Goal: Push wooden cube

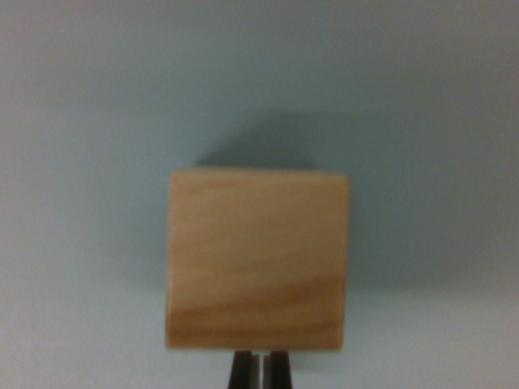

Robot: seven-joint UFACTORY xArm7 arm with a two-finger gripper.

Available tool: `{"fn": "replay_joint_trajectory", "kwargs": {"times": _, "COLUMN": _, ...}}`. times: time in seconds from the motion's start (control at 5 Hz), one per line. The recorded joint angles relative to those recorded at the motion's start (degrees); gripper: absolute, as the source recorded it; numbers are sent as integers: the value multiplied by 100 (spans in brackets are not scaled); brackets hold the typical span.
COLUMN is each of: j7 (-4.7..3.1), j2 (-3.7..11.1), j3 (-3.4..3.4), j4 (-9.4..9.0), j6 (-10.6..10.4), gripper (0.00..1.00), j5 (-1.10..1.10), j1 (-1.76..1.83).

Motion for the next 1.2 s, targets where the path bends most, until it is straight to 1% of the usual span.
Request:
{"fn": "replay_joint_trajectory", "kwargs": {"times": 0.2, "j7": 0, "j2": 0, "j3": 0, "j4": 0, "j6": 0, "gripper": 100, "j5": 0, "j1": 0}}
{"fn": "replay_joint_trajectory", "kwargs": {"times": 0.4, "j7": -7, "j2": 178, "j3": -11, "j4": 246, "j6": 69, "gripper": 100, "j5": -11, "j1": 0}}
{"fn": "replay_joint_trajectory", "kwargs": {"times": 0.6, "j7": -7, "j2": 178, "j3": -11, "j4": 246, "j6": 69, "gripper": 100, "j5": -11, "j1": 0}}
{"fn": "replay_joint_trajectory", "kwargs": {"times": 0.8, "j7": -15, "j2": 363, "j3": -22, "j4": 503, "j6": 140, "gripper": 100, "j5": -22, "j1": -1}}
{"fn": "replay_joint_trajectory", "kwargs": {"times": 1.0, "j7": -15, "j2": 363, "j3": -22, "j4": 503, "j6": 140, "gripper": 100, "j5": -22, "j1": -1}}
{"fn": "replay_joint_trajectory", "kwargs": {"times": 1.2, "j7": -23, "j2": 568, "j3": -35, "j4": 787, "j6": 219, "gripper": 100, "j5": -35, "j1": -1}}
